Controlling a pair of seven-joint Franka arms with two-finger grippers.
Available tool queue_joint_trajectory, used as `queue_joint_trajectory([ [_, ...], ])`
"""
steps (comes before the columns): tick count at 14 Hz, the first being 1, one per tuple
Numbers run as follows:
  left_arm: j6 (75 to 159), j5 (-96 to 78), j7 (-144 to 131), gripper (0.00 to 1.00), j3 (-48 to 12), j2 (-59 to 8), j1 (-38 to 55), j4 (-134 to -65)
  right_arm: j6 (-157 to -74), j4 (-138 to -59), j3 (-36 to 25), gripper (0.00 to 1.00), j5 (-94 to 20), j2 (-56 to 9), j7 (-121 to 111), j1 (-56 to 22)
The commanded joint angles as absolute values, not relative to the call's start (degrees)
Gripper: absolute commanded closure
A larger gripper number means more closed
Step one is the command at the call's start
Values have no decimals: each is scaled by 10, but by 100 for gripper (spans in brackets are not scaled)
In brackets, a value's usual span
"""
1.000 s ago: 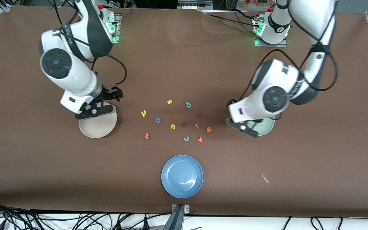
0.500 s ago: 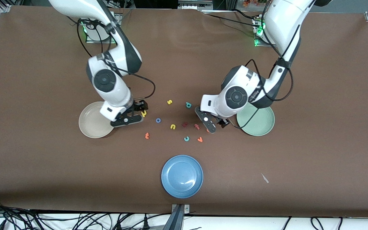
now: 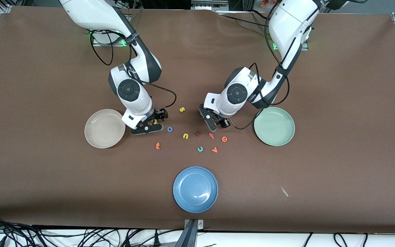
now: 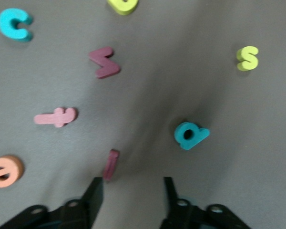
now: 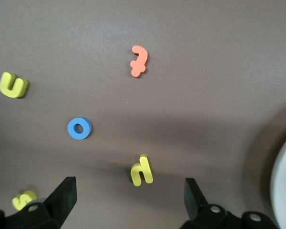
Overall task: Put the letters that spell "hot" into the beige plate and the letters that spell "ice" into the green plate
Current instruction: 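Reach the right gripper to yellow h while the left gripper reaches maroon bar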
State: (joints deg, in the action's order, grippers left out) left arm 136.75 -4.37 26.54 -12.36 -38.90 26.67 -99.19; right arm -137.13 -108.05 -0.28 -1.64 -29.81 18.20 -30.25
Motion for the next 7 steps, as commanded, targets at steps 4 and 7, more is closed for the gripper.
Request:
queue_joint_trajectory([
  [4, 1389, -18, 283, 51, -119, -392, 268, -992, -1398, -1100, 5, 0, -24, -316, 143, -299],
  [7, 1397, 2, 284, 55, -118, -397, 267, -990, -1409, -1100, 8, 0, -25, -330, 125, -297],
])
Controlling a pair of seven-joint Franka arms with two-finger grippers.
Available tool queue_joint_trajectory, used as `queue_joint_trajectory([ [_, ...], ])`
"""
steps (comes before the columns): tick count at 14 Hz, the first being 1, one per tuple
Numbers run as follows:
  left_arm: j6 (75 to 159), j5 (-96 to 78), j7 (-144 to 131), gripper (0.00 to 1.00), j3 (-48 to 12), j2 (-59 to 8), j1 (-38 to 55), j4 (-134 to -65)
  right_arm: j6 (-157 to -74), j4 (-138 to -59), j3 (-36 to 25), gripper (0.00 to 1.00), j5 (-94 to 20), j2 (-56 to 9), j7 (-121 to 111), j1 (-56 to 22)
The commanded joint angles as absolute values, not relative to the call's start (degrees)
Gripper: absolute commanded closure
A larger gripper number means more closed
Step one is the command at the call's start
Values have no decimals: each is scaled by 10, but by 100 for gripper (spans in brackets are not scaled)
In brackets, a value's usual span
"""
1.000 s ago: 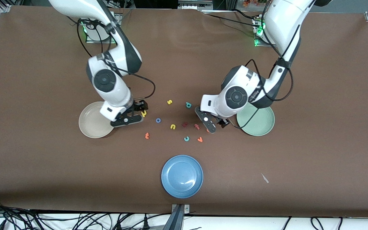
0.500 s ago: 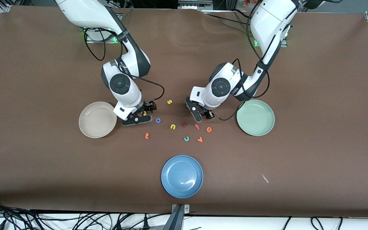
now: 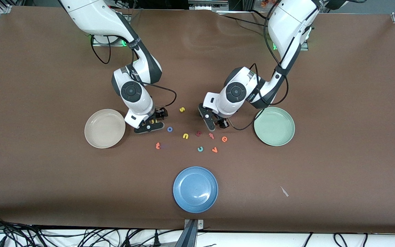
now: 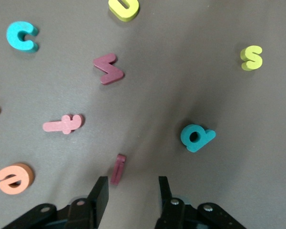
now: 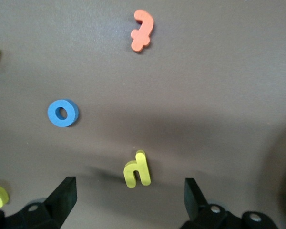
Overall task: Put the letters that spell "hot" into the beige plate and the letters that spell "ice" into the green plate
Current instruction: 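Grasp the yellow h with the right gripper while the left gripper grasps maroon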
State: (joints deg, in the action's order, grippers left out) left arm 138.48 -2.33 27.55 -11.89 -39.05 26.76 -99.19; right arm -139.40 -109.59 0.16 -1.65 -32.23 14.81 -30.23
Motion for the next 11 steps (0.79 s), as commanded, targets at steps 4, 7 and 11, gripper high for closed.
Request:
queue_joint_trajectory([
  [4, 1405, 39, 284, 55, -117, -406, 266, -986, -1409, -1100, 9, 5, -26, -334, 103, -294],
  [7, 1423, 41, 285, 56, -116, -413, 267, -986, -1409, -1100, 9, 13, -40, -337, 89, -292],
  [11, 1438, 54, 284, 65, -116, -420, 267, -985, -1409, -1100, 9, 25, -49, -342, 74, -287],
])
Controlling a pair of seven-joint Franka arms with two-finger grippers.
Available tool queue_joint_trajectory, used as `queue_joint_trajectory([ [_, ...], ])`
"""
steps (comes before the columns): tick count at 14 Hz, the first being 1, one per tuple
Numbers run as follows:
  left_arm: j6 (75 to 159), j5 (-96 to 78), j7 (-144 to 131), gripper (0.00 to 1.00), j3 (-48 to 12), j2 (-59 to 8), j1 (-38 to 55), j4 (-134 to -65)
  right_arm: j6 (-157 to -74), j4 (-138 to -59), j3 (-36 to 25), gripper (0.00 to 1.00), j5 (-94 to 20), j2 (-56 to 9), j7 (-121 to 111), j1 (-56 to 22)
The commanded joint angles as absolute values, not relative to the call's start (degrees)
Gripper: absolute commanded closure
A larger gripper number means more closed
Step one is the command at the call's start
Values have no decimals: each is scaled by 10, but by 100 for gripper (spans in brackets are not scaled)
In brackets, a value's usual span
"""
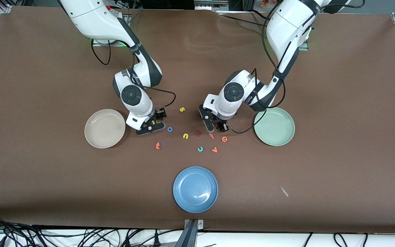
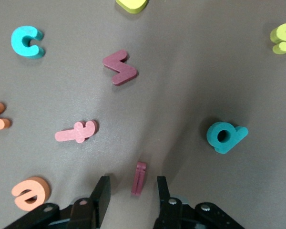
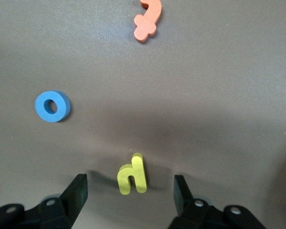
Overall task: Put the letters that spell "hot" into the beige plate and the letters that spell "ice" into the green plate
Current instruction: 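Grasp the yellow h with the right gripper while the left gripper grasps maroon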
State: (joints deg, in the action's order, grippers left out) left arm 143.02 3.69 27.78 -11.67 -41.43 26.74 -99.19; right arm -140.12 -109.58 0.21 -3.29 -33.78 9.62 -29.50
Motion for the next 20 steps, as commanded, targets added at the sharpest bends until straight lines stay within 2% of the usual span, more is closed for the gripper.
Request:
queue_joint_trajectory([
  [1, 1438, 61, 284, 79, -116, -419, 267, -986, -1409, -1099, 9, 30, -51, -342, 74, -287],
  [3, 1439, 83, 284, 95, -116, -420, 270, -985, -1409, -1099, 9, 39, -52, -342, 68, -287],
  [4, 1439, 88, 284, 100, -116, -421, 269, -985, -1409, -1099, 9, 43, -52, -342, 68, -287],
  [9, 1426, 87, 282, 100, -116, -394, 252, -985, -1409, -1097, 9, 64, -60, -343, 68, -287],
  [12, 1363, 84, 280, 100, -116, -362, 229, -983, -1409, -1093, 9, 74, -61, -348, 68, -287],
  [17, 1233, 87, 286, 100, -117, -325, 157, -971, -1396, -1079, 9, 83, -61, -345, 68, -287],
  [20, 1221, 86, 329, 100, -116, -322, 105, -974, -1334, -1043, 6, 84, -71, -341, 69, -283],
])
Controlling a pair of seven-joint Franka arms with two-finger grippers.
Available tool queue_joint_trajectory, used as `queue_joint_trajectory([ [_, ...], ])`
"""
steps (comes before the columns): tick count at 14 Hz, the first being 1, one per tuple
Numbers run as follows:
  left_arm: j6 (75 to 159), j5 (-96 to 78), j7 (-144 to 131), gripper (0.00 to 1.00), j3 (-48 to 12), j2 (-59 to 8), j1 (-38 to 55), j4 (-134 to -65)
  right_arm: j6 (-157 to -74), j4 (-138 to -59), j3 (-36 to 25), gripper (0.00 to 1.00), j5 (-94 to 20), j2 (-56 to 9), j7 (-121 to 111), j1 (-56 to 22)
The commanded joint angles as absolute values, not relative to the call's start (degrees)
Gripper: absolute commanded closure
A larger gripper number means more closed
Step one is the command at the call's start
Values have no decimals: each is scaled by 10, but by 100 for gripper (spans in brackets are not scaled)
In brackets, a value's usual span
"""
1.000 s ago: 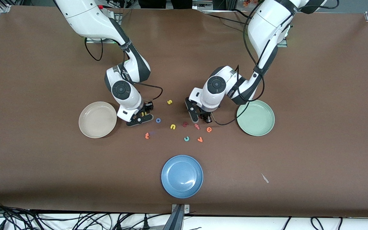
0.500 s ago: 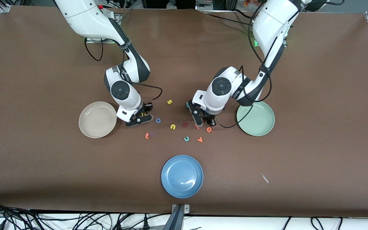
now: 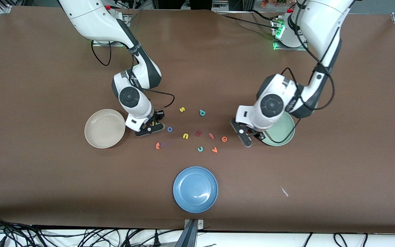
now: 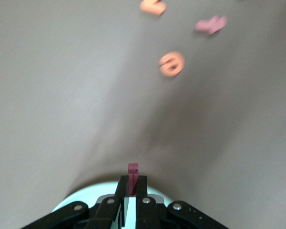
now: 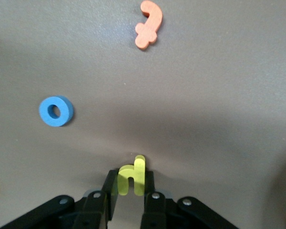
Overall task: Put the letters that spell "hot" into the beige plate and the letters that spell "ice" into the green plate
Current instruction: 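Place the yellow h on the beige plate while the left gripper places maroon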
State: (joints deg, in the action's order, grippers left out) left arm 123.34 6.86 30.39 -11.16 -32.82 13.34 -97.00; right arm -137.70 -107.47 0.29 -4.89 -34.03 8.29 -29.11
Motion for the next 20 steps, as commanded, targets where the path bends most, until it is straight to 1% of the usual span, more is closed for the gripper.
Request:
queue_joint_trajectory([
  [1, 1220, 86, 337, 100, -117, -323, 87, -977, -1316, -1035, 3, 84, -75, -336, 66, -281],
  [3, 1205, 86, 339, 100, -117, -330, 75, -982, -1294, -1036, 0, 84, -76, -315, 61, -265],
  [5, 1194, 86, 338, 100, -116, -345, 72, -983, -1279, -1043, -32, 84, -75, -296, 16, -264],
  [8, 1201, 91, 338, 100, -116, -366, 82, -978, -1276, -1070, -89, 84, -76, -276, -82, -264],
  [9, 1201, 102, 338, 96, -116, -366, 83, -978, -1278, -1072, -103, 84, -76, -276, -107, -264],
  [10, 1201, 115, 338, 85, -116, -366, 82, -978, -1279, -1072, -113, 84, -76, -277, -128, -264],
  [11, 1201, 120, 338, 26, -117, -366, 83, -977, -1282, -1072, -120, 83, -76, -280, -151, -261],
  [12, 1201, 120, 338, 0, -118, -365, 83, -976, -1290, -1074, -123, 79, -76, -285, -182, -251],
  [13, 1201, 120, 338, 0, -120, -361, 83, -975, -1302, -1078, -123, 58, -76, -291, -213, -240],
  [14, 1199, 120, 338, 0, -121, -355, 83, -974, -1308, -1077, -123, 12, -76, -294, -226, -237],
  [15, 1196, 120, 332, 0, -122, -345, 84, -973, -1305, -1076, -120, 0, -80, -294, -220, -238],
  [17, 1195, 111, 324, 0, -132, -331, 83, -968, -1293, -1070, -112, 0, -117, -289, -156, -249],
  [20, 1195, 110, 257, 0, -141, -337, 99, -934, -1295, -1057, -58, 0, -120, -289, -24, -250],
])
